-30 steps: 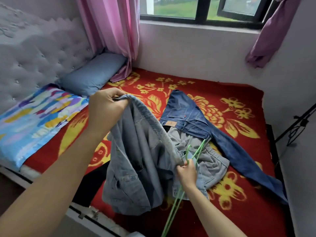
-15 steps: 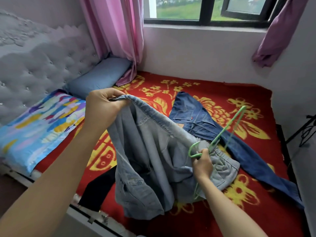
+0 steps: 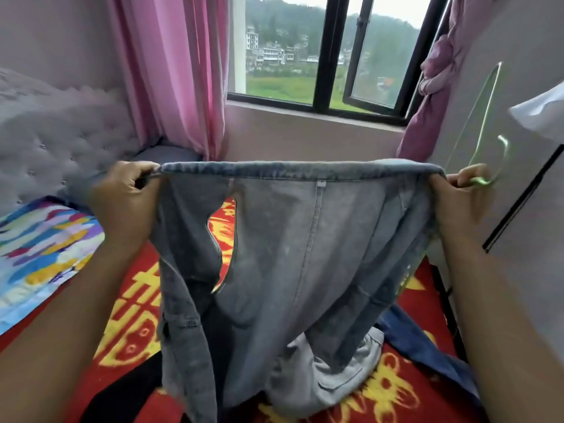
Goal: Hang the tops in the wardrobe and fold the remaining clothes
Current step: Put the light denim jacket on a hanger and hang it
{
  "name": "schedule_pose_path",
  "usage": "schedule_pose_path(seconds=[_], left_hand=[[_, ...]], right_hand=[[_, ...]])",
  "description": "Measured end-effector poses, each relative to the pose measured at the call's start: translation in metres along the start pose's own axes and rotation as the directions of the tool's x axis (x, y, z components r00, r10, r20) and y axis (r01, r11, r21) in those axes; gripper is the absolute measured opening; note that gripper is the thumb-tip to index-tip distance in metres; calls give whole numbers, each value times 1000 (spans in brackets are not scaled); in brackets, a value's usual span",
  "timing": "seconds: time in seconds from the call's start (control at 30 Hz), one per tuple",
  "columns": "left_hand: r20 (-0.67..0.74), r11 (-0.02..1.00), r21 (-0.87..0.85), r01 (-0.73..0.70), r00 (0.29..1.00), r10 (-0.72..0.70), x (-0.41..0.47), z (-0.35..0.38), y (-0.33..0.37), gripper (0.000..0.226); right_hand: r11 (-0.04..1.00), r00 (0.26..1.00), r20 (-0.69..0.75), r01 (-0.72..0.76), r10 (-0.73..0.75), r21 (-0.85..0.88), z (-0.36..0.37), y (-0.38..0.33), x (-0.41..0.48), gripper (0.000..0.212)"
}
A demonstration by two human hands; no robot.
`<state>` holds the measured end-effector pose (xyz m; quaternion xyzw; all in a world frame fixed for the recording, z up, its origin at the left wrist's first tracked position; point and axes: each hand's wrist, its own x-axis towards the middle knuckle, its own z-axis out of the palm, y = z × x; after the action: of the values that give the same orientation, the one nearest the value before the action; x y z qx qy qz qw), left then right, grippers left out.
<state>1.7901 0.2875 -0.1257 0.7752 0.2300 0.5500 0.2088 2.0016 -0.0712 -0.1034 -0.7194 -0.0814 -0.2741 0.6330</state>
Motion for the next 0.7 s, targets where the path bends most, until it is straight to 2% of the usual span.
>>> schedule_pose_path(seconds=[0.1, 0.2, 0.27, 0.33, 0.4, 0.5, 0.57, 0.63, 0.7], left_hand=[[-70, 974, 178, -140, 986, 154, 17, -8, 12, 31], [1, 936, 322, -146, 988, 154, 27, -14, 13, 45], [-7, 949, 275, -152, 987, 161, 22, -14, 14, 41], [11, 968, 188, -168, 986, 169, 12, -12, 13, 35], [120, 976, 114, -186, 978, 172, 0, -6, 7, 31], [307, 970, 90, -226, 933, 189, -27, 7, -6, 14], [436, 965, 137, -226, 888, 146, -47, 20, -14, 8], [555, 952, 236, -193, 832, 31, -67, 31, -26, 12], [613, 911, 361, -199, 787, -71, -84, 38, -39, 17]], right_hand=[[988, 984, -81, 157, -156, -2, -17, -41, 12, 36], [963, 953, -135, 269, -269, -24, -32, -60, 12, 39], [954, 951, -91, 286, -294, -93, -39, -63, 11, 39], [933, 960, 51, 280, -276, -225, -42, -54, 9, 42], [911, 957, 218, 256, -192, -323, -40, -31, 5, 46], [899, 922, 382, 112, 65, -424, -35, 24, -12, 45], [858, 873, 426, 19, 236, -513, -34, 67, -29, 45], [801, 822, 442, -27, 358, -598, -35, 106, -48, 48], [759, 778, 432, -85, 455, -646, -38, 137, -63, 49]])
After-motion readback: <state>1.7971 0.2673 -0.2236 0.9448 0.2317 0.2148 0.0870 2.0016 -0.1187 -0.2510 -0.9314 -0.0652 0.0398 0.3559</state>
